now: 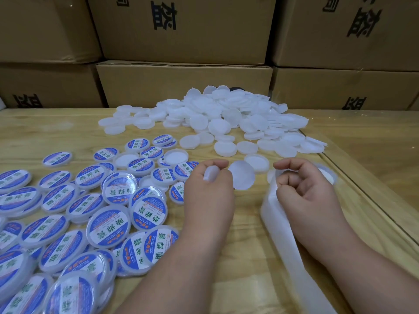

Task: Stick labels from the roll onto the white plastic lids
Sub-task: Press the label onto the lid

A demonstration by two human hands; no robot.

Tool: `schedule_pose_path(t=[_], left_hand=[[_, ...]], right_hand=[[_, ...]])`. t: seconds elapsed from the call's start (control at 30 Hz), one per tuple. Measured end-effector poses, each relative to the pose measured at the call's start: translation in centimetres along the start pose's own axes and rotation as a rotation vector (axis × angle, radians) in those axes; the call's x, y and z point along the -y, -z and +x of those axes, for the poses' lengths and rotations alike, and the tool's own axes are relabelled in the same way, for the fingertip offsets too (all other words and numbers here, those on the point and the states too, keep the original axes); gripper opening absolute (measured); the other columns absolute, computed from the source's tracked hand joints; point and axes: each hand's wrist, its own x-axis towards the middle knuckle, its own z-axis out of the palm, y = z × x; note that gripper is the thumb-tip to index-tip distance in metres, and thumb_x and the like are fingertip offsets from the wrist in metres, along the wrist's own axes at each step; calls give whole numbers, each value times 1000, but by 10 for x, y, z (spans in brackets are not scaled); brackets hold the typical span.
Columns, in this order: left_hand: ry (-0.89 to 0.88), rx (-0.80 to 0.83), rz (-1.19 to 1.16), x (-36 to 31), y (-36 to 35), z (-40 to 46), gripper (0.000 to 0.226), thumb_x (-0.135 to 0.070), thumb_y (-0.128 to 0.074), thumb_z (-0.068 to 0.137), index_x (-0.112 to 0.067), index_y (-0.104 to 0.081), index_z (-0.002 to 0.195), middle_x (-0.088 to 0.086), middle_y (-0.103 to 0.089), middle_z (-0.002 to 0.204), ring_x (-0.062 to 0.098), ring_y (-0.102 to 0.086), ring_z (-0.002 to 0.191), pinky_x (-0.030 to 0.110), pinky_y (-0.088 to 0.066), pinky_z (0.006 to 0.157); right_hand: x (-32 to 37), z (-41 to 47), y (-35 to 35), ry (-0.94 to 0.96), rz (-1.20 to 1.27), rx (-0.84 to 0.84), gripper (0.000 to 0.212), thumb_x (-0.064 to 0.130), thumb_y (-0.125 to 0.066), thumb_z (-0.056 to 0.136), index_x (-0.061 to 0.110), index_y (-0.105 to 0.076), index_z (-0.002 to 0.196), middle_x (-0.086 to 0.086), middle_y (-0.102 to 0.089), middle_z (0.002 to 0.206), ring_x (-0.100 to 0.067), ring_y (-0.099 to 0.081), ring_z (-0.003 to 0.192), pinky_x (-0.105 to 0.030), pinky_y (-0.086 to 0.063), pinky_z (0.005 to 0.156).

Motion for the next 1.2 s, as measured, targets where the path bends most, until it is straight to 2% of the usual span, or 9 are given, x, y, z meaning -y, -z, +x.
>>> schedule_pose_path(t=[0.13,0.3,0.43,0.5,0.6,0.7,0.93,1.1,1.2], left_hand=[[-7,-16,10,-1,-1,0,30,-28,-52,64,-45,-68,83,-18,-61,59,7,-52,54,24,-47,50],[-17,34,38,-1,-4,-3,27,-28,-54,65,-42,-67,84,-16,-59,58,7,-51,53,23,-46,48],[-10,91,60,-1,-5,-6,25,-27,-54,65,-40,-67,82,-12,-58,60,9,-50,55,25,-45,51],[-9,110,64,-2,-4,-6,25,-26,-53,65,-38,-68,81,-9,-59,62,11,-51,58,27,-46,54],[5,110,29,-3,-2,-7,25,-24,-50,65,-33,-70,79,-6,-60,60,10,-54,54,24,-47,50],[17,100,17,-4,-2,-7,25,-23,-50,66,-30,-71,77,-5,-60,57,10,-56,51,20,-47,48],[20,114,34,-3,-3,-5,23,-25,-52,68,-31,-72,77,-4,-58,54,14,-57,53,27,-47,51],[8,120,32,-3,-4,-5,23,-25,-52,67,-31,-72,75,-5,-61,57,12,-57,53,25,-46,50],[15,127,24,-3,-4,-5,23,-24,-52,67,-30,-72,76,-5,-62,58,12,-55,52,22,-44,47]], right_hand=[[-3,2,0,30,10,-44,38,-8,-50,92,27,-63,98,9,-51,63,-5,-39,47,-13,-37,46],[-2,0,-1,211,-110,-76,53,-12,-51,90,39,-65,90,19,-62,85,-5,-50,62,-12,-41,56],[1,-3,-1,404,-253,-25,49,-17,-51,89,30,-64,94,18,-61,97,-8,-59,87,-9,-41,71],[3,-3,-2,459,-301,4,46,-14,-51,88,29,-64,95,15,-61,100,-10,-60,94,-9,-40,75],[7,-3,-3,523,-353,42,42,-10,-54,84,30,-63,95,14,-60,101,-9,-58,90,-9,-41,71],[6,-3,-2,525,-382,64,52,-17,-63,81,33,-62,95,15,-60,103,-10,-57,82,-10,-42,67],[7,-4,-2,516,-356,37,53,-17,-70,77,31,-64,98,16,-61,110,-14,-56,75,-15,-44,61],[8,-6,-4,458,-318,5,52,-12,-72,78,34,-63,100,26,-60,96,-12,-56,71,-10,-42,59],[8,-7,-4,439,-279,-3,53,-9,-75,79,39,-61,98,20,-63,93,-11,-56,69,-12,-43,56]])
